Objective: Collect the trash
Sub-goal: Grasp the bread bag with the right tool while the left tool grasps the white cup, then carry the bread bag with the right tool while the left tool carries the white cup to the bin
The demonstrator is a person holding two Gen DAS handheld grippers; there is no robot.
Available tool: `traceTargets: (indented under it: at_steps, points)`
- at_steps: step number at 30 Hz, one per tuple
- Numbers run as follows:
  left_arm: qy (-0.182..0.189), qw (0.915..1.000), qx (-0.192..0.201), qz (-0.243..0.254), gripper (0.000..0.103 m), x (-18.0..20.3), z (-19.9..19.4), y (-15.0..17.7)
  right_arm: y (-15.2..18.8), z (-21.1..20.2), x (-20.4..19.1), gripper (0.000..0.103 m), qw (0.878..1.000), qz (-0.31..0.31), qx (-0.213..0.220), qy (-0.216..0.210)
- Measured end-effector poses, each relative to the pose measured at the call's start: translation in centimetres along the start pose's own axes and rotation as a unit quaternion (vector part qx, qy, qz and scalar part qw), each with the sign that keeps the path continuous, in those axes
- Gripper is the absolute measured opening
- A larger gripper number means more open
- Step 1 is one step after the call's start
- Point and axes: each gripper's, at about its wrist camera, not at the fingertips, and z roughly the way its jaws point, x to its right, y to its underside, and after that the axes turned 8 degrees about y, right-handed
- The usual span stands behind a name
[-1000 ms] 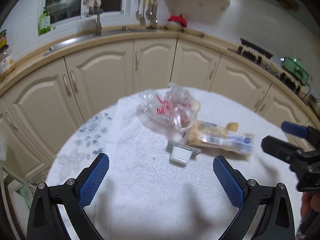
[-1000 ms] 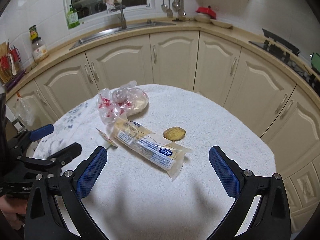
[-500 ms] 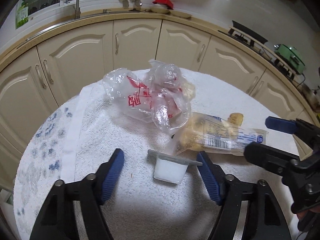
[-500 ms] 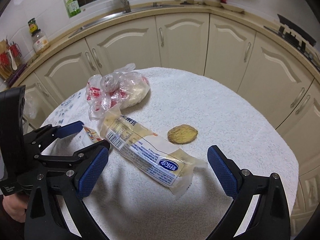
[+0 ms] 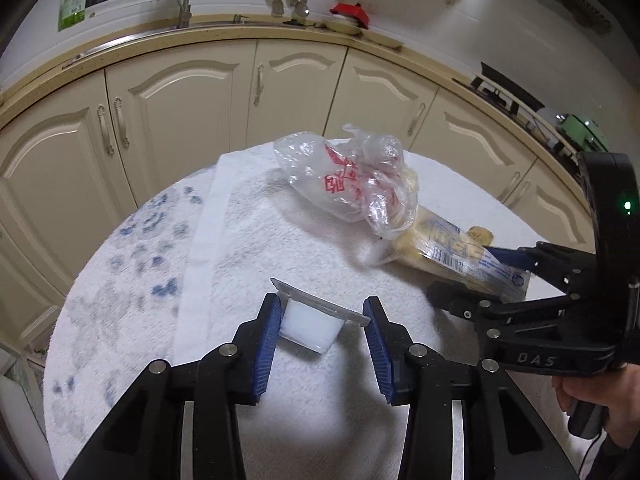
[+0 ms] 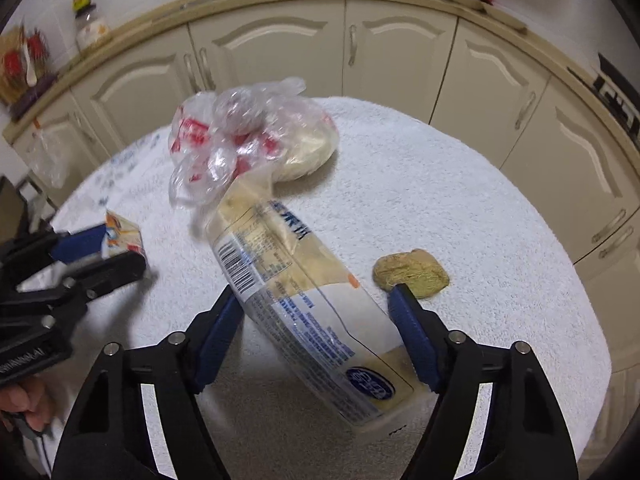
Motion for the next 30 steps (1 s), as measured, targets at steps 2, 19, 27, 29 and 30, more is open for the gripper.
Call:
traceTargets:
  at_steps: [2,19,27,29,30]
  points:
    - [-0.002,1.0000,0.001,0.000,0.038,0.0,0.0,0.1,0.2,-0.3,-0.5,0.055,1.000,-0.006,0.002,-0.014]
    - [0.007,0.9995,0.022,0.022,0.038,3.6,-6.6,5.5,6.6,-4.5,1.1,0.039,0.991,0.105,0.018,-0.084]
    - [0.021,0.9966,0.050,0.061,0.038,9.2,-10.3,7.4,10.9,-10.5,4.2,0.039,0.982,0.161,0.065,-0.080]
    - [0.029,0.9953,0.059,0.072,0.038,11.0,-11.2,7.8,12.2,-12.2,5.6,0.039,0.979,0.175,0.080,-0.072]
    - [0.032,0.9945,0.063,0.077,0.038,12.0,-11.7,8.1,12.9,-13.2,6.4,0.039,0.976,0.185,0.090,-0.067]
